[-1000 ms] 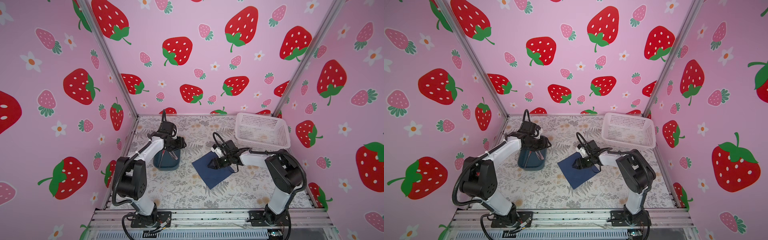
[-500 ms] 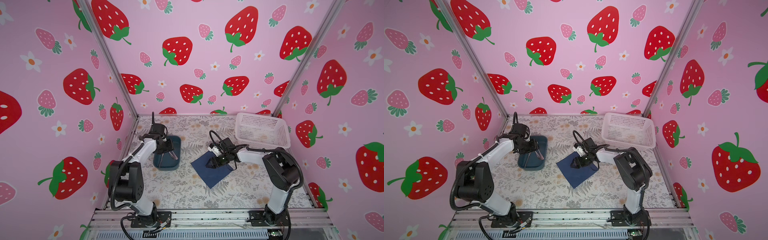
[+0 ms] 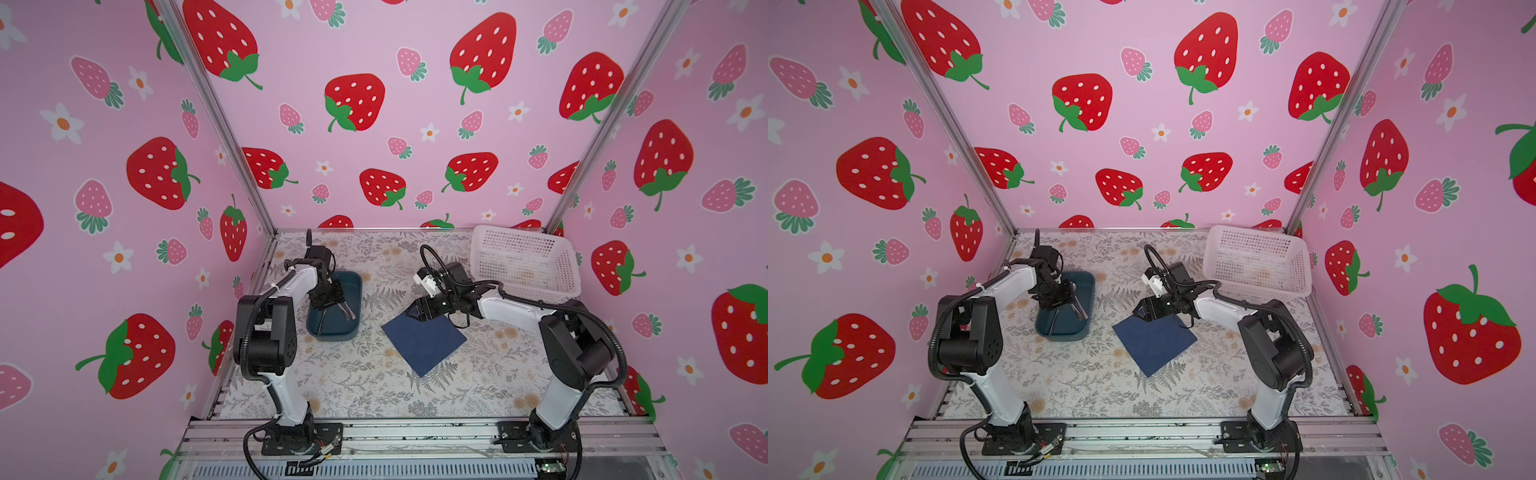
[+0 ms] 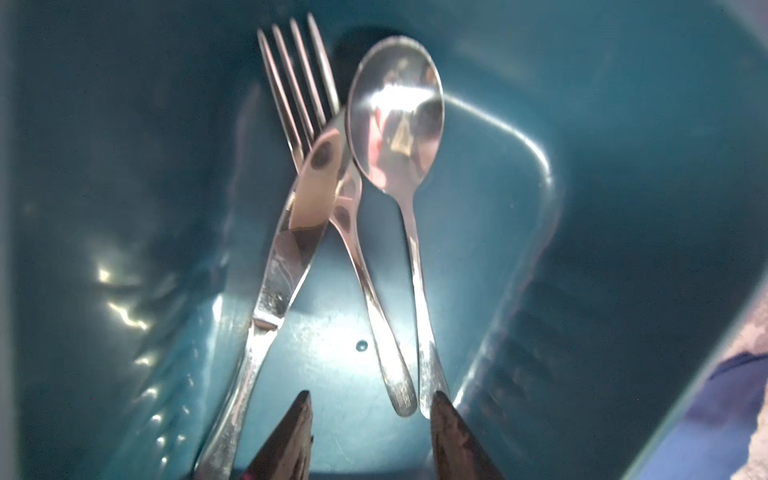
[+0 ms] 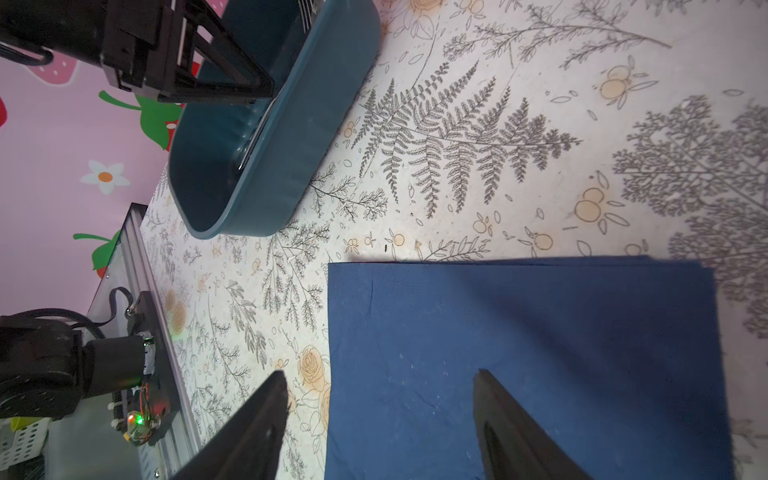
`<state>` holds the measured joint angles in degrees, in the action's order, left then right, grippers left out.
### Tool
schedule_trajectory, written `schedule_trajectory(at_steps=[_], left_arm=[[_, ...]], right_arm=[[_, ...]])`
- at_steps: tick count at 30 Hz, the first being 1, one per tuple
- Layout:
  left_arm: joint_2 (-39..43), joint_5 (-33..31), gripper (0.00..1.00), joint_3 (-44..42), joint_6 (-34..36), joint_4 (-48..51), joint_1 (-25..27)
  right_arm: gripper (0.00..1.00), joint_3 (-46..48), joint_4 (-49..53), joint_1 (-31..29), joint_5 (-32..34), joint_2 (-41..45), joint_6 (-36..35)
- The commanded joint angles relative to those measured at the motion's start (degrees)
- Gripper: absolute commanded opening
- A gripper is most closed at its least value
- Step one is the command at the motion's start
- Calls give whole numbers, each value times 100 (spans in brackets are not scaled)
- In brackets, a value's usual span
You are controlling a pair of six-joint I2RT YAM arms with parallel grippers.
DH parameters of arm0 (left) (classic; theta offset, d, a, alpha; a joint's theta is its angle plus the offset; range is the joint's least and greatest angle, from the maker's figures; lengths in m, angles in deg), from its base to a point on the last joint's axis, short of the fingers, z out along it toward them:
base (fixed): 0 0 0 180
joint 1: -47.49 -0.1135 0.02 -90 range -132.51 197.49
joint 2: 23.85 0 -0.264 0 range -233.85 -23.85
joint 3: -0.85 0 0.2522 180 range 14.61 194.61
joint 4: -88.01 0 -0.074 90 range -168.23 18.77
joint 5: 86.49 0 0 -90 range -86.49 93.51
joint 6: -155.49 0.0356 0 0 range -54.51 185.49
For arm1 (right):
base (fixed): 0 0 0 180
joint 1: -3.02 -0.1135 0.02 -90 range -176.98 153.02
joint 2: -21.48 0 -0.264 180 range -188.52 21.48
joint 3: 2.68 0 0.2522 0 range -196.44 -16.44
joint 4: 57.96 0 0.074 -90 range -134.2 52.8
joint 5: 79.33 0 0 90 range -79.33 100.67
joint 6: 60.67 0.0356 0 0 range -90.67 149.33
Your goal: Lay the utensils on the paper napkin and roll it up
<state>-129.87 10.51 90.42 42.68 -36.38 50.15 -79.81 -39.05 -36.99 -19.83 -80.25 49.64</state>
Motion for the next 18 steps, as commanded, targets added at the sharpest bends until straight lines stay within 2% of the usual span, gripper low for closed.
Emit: schedule_trajectory(at_steps=[1,10,15,18], left_arm=[[-198,-320,47,416,-57,358,-22],[-695,-828,46,990,188,840,-123],[-840,-689,46,1170,350,1020,-175],[-831,-94,42,1170,251,807,-165]], right_arm=[[73,-78,-37,-33,175,22,16],[73,-128,-40,-31,276,37,-10],[73,-168,-73,-33,291,-14,-2],[73,-230,-93,-29,296,-103,23]])
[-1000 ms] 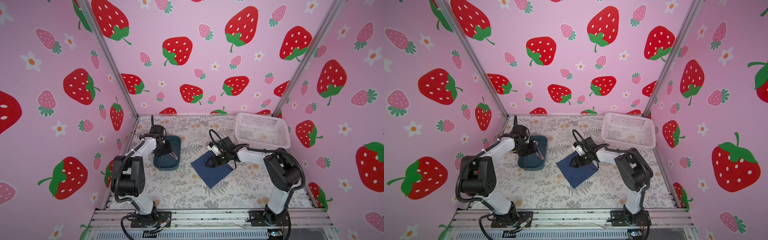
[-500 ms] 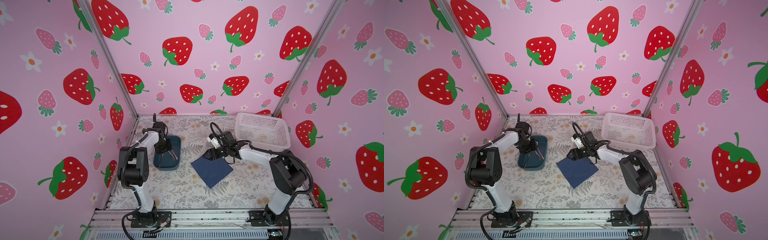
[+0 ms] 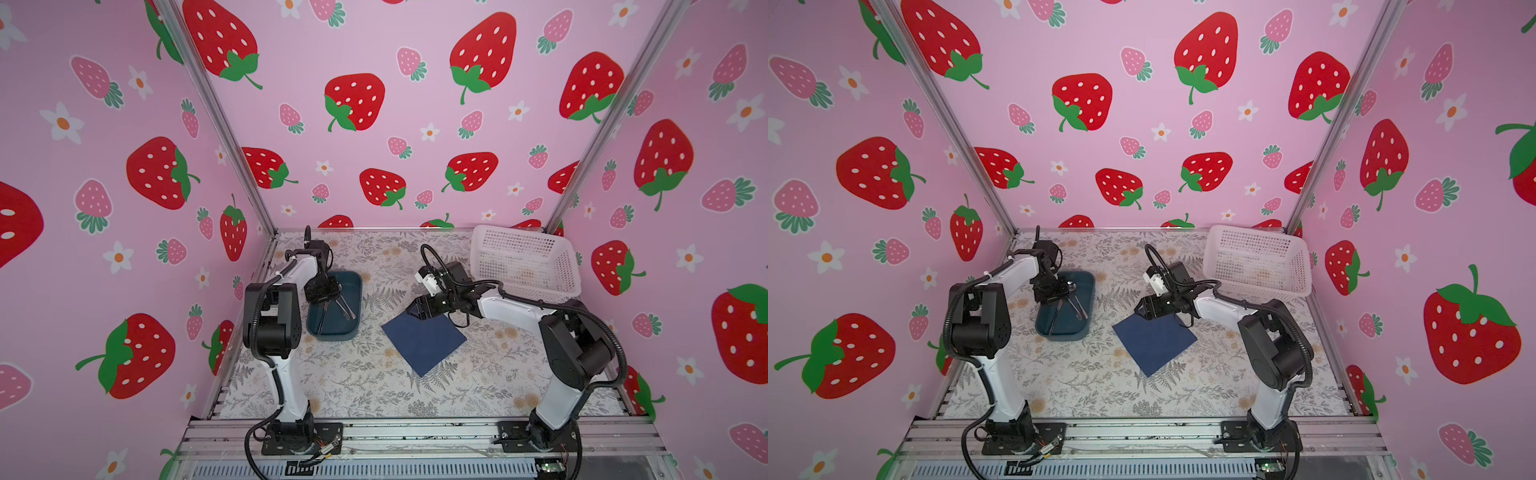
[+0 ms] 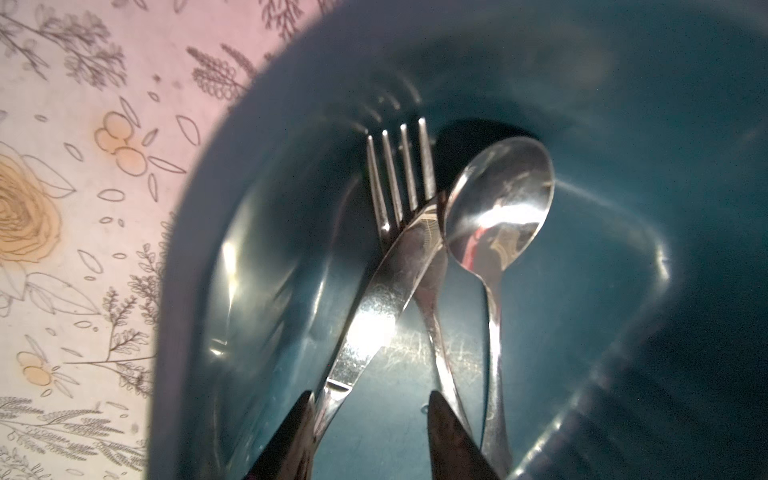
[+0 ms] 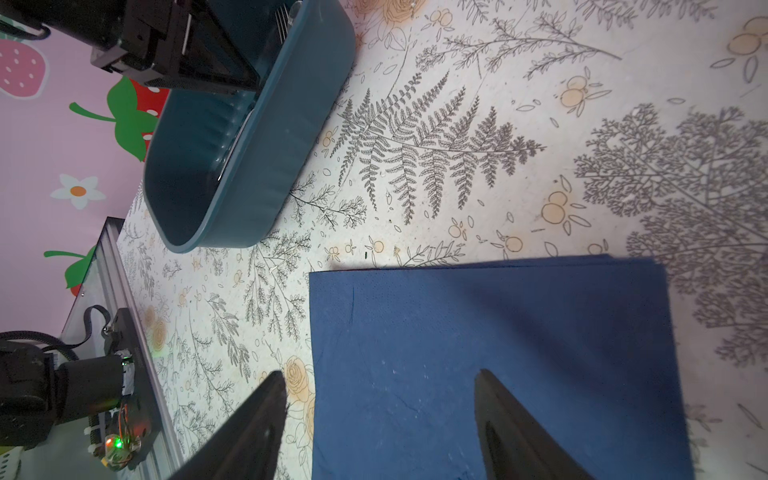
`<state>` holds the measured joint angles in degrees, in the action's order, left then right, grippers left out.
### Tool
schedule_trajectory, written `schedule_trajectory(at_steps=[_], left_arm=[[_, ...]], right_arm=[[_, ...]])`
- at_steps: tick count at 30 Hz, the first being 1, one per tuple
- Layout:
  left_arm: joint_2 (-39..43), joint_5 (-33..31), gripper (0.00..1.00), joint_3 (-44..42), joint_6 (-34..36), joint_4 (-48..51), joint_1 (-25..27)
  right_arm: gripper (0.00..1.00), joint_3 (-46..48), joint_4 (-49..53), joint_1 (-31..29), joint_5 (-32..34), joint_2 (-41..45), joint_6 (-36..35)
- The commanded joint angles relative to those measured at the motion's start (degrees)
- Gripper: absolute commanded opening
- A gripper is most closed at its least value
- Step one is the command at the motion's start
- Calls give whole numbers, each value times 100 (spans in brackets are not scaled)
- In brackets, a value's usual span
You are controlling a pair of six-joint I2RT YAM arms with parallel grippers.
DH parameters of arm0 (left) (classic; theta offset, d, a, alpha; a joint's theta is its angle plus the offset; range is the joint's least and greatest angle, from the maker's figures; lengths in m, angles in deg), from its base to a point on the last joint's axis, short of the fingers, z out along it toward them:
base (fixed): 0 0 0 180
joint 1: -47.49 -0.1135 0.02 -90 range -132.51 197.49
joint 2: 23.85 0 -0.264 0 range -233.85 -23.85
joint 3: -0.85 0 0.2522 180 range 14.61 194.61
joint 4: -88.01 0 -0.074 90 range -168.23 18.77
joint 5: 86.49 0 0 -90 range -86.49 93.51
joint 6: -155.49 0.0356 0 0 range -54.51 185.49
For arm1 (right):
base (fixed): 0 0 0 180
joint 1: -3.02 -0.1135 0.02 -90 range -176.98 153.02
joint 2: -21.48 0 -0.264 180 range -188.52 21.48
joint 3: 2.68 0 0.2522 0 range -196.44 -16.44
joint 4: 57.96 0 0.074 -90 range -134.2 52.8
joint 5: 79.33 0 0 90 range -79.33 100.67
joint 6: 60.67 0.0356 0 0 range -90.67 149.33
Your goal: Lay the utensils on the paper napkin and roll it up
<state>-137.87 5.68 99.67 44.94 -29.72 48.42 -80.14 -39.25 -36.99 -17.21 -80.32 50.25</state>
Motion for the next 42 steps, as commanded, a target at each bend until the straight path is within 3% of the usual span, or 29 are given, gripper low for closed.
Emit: schedule_trajectory(at_steps=[1,10,26,36,42], left_arm=[[-41,473,42,263,-61,99,18],[-192,534,37,254,-624,-9,108],[-596,320,29,509,-566,173,208],[-423,-183,25,361,-547,266,390],[-156,-327,25,-55,-675,-216,489]], right_arm=[[73,-229,-66,-32,34,-119,-36],[73,-172,-159,-33,151,-18,7],[74,-206,-170,-33,136,-7,7],[74,-131,-246,-31,178,38,47],[74,-58,-344,-27,160,77,78]])
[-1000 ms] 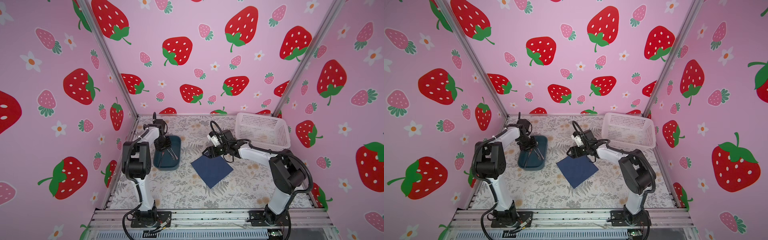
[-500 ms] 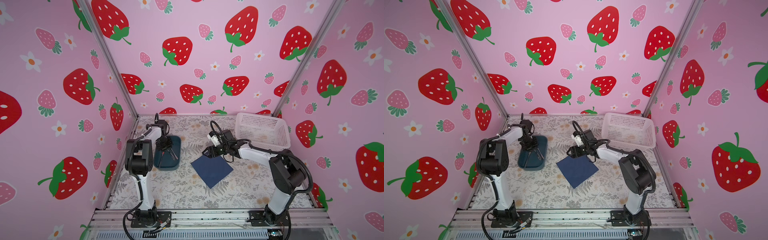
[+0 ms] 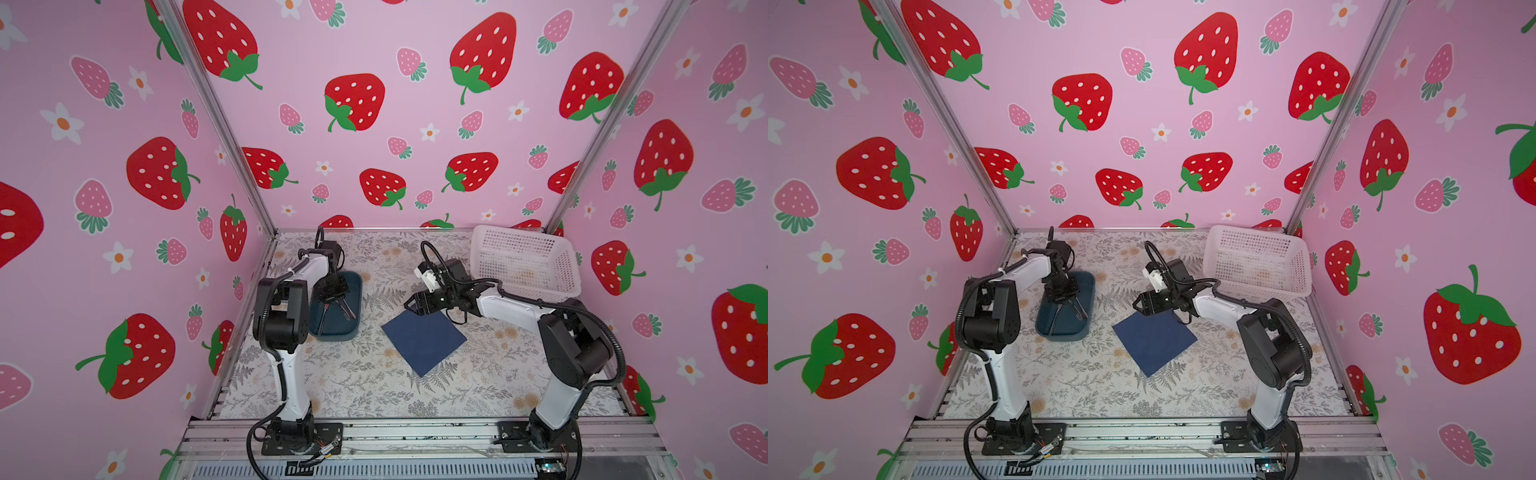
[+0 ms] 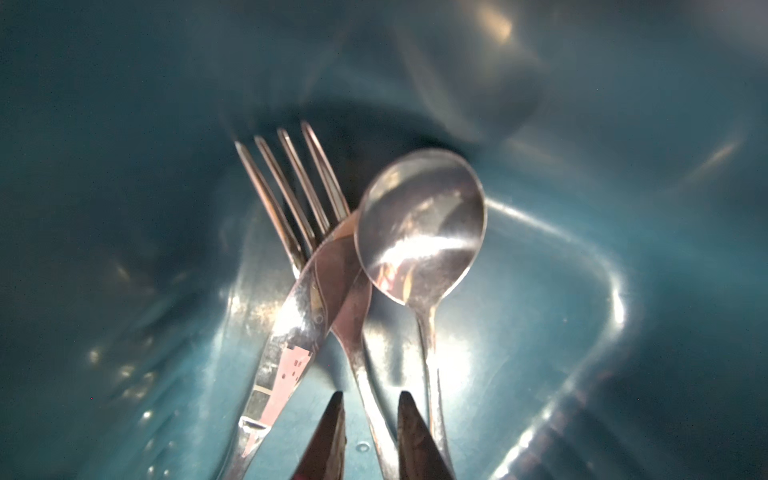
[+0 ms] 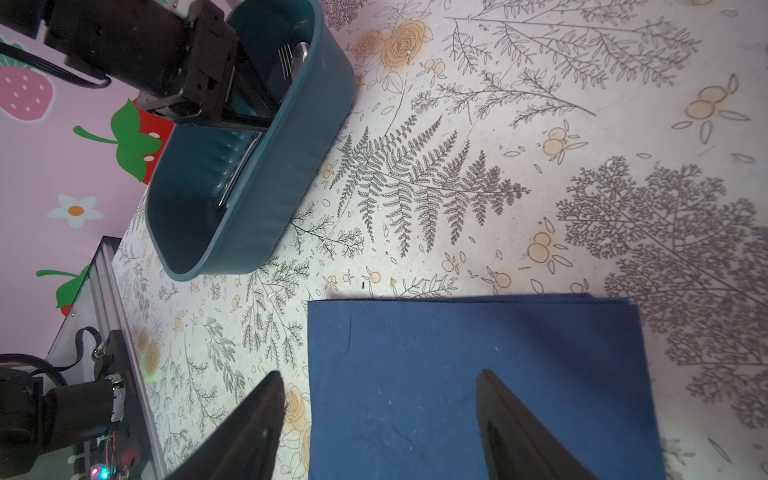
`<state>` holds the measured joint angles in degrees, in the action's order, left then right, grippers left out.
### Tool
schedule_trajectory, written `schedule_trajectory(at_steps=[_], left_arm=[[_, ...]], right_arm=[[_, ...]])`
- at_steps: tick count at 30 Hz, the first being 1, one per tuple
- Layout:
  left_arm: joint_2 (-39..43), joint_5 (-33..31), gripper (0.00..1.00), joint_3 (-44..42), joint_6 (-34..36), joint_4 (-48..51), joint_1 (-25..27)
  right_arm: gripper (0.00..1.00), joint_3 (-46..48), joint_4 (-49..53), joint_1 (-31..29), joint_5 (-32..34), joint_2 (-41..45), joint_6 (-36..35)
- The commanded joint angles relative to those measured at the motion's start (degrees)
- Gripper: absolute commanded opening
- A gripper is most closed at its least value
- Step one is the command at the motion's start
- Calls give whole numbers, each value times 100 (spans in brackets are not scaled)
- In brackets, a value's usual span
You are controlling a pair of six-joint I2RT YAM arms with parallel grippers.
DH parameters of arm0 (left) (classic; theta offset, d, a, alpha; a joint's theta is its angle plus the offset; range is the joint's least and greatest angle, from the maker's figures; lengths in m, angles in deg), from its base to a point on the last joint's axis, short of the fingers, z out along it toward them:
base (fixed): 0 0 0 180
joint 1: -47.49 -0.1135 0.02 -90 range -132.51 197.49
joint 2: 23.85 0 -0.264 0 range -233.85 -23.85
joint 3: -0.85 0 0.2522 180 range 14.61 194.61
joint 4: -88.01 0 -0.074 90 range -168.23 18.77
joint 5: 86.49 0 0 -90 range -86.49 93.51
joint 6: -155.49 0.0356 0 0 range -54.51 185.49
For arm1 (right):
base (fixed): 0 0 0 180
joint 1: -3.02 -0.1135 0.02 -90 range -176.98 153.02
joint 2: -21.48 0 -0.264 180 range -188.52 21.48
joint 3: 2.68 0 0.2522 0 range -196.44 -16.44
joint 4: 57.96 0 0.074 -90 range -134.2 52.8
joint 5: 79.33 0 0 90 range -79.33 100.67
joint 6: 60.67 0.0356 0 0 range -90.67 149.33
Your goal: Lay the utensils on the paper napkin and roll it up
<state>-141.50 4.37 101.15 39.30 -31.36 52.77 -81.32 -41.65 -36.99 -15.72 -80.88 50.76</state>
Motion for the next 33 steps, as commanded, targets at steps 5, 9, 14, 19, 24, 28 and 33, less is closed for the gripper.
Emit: schedule_trajectory(at_steps=[5,9,14,19,24,28,33], left_arm=[[371,-338,25,-422,-310,-382,112],[537,-436,25,-671,-407,-604,149],[517,-396,22,-851,-387,-679,175],[498,-394,21,-1006,-401,-749,252],[440,-308,18,-1113,-370,-820,271],[547,-289,15,-1273,-347,-800,307],[841,-1,11,-1636,-233,-784,304]], right_arm=[[74,89,-88,-31,45,198,11],[75,164,-70,-33,147,260,10],[75,277,-98,-33,174,327,55],[75,335,-129,-33,197,358,63],[75,322,-89,-26,180,369,4],[75,330,-9,-33,266,408,-52],[75,405,-125,-33,327,493,54]])
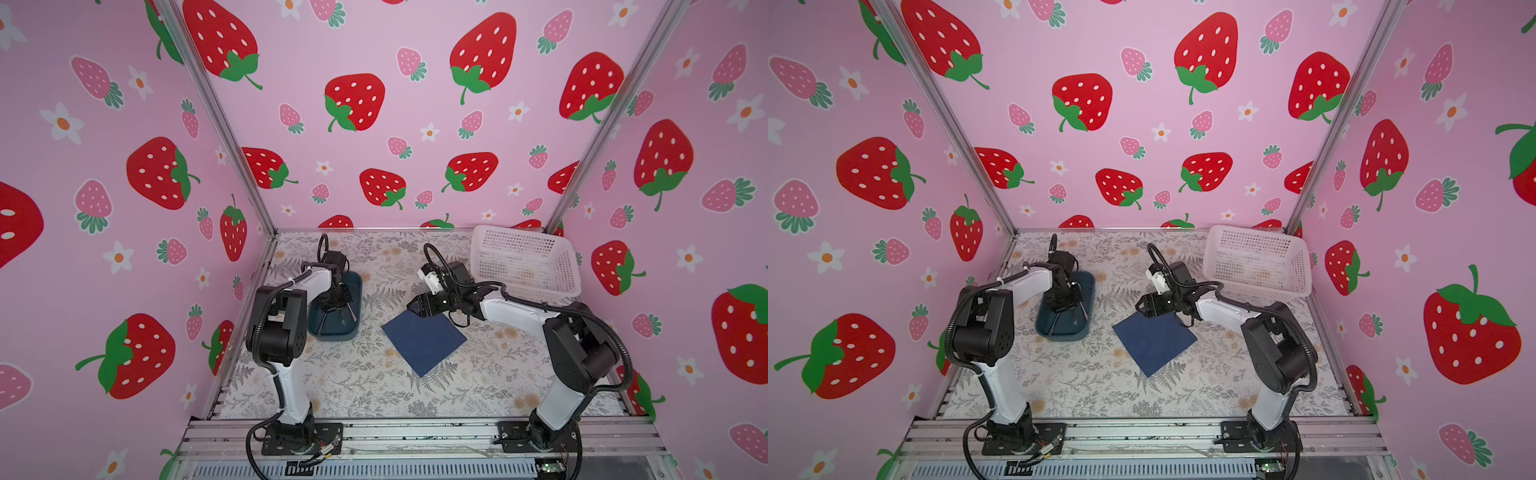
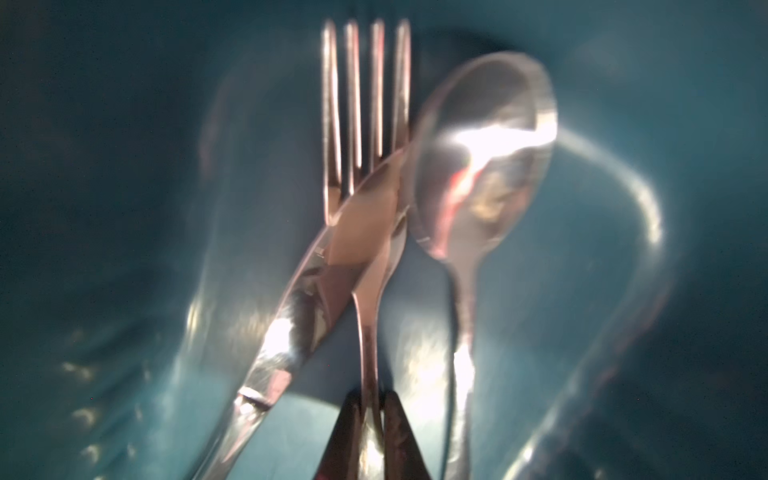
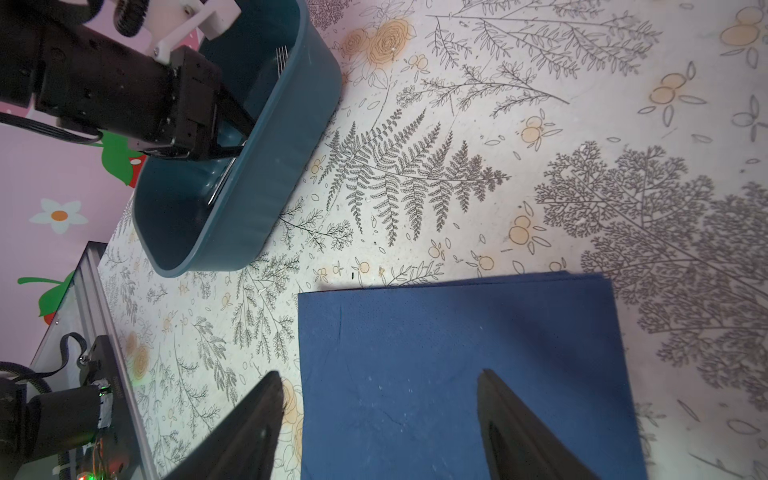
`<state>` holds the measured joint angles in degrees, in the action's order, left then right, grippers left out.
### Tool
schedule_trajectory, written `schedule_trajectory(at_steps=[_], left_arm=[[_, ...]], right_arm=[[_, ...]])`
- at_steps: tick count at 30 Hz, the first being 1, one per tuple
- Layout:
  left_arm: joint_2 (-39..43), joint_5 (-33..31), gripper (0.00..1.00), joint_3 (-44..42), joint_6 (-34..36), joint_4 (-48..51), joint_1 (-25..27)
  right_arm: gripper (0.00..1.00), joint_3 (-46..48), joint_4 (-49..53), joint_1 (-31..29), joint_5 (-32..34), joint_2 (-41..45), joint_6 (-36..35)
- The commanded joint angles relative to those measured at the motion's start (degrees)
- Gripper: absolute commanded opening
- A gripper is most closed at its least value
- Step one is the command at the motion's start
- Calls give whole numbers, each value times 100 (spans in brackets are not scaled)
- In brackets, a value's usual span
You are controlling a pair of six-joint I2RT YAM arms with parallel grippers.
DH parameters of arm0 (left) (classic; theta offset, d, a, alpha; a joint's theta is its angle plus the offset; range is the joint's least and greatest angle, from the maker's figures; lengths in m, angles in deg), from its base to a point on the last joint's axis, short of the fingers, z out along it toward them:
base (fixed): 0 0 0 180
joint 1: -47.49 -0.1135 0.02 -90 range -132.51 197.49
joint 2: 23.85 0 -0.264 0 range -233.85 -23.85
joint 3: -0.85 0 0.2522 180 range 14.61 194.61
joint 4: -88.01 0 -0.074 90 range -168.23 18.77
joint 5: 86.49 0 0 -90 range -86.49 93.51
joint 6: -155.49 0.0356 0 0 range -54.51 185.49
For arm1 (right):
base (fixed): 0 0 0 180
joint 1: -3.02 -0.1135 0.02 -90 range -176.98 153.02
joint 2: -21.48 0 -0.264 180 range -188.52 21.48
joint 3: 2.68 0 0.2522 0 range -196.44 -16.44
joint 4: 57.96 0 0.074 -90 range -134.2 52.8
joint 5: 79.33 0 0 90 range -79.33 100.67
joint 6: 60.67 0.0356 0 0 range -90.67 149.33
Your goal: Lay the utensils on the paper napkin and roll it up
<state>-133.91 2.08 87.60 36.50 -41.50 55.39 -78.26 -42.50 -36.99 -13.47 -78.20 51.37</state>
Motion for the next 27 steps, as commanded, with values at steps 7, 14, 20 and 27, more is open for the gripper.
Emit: schedule_trajectory(at_steps=[7,14,20,27], left_arm=[[661,766,11,-725,348,403,54],[574,622,20,-560,664,541,-10],[198,698,25,-185,855,649,-161],[-99,680,25,57,898,742,-245]], right_arm=[[76,282,-289,-32,340,398,199],[76,161,-289,-33,315,311,235],[76,70,-191,-33,356,273,222],[77,103,-279,-33,332,252,257]])
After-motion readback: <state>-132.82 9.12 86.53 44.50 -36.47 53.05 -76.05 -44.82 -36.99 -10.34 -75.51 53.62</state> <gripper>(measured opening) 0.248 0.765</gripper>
